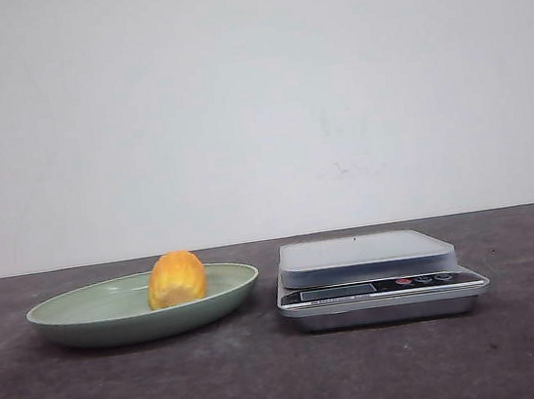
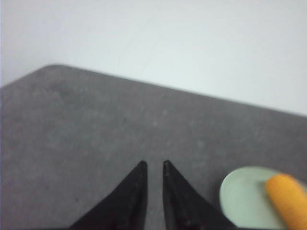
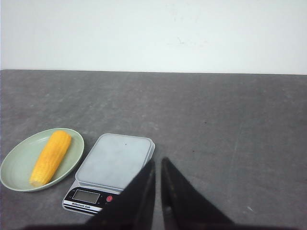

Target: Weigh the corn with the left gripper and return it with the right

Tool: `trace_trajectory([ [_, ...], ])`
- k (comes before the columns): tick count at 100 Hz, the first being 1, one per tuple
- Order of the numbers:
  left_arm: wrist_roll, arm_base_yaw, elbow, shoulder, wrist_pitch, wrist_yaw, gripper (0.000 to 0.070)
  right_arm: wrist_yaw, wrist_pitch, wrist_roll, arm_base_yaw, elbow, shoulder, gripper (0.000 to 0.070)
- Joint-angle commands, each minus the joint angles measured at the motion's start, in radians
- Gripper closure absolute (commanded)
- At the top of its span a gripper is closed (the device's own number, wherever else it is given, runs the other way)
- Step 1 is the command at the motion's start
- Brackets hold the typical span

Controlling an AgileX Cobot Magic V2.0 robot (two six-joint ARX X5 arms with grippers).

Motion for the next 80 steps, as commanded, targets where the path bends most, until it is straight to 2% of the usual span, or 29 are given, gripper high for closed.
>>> trace_trajectory([
  [1,0.019,0.0,-0.061,-0.011,0.045,0.005,0.0684,0.0,0.01,0.011,0.005,0.015,0.0,0.0687],
  [32,0.048,0.0,-0.261,-0.011,0.205,0.005,0.0684,0.0,0.01,0.011,0.005,0.015,0.0,0.0687],
  [44,0.05,0.001,-0.288,-0.01,0.212,0.009,0.0684,0.0,0.011,0.011,0.005,0.015,0.0,0.0687],
  [67,0.137,0.005,-0.288,-0.011,0.213,0.026,0.0684,0.0,0.014,0.011,0.005,0.015,0.0,0.0687],
  [80,0.14,0.005,-0.288,-0.011,0.213,0.026,0.0684,0.0,0.017,0.011,0.005,0.015,0.0,0.0687],
])
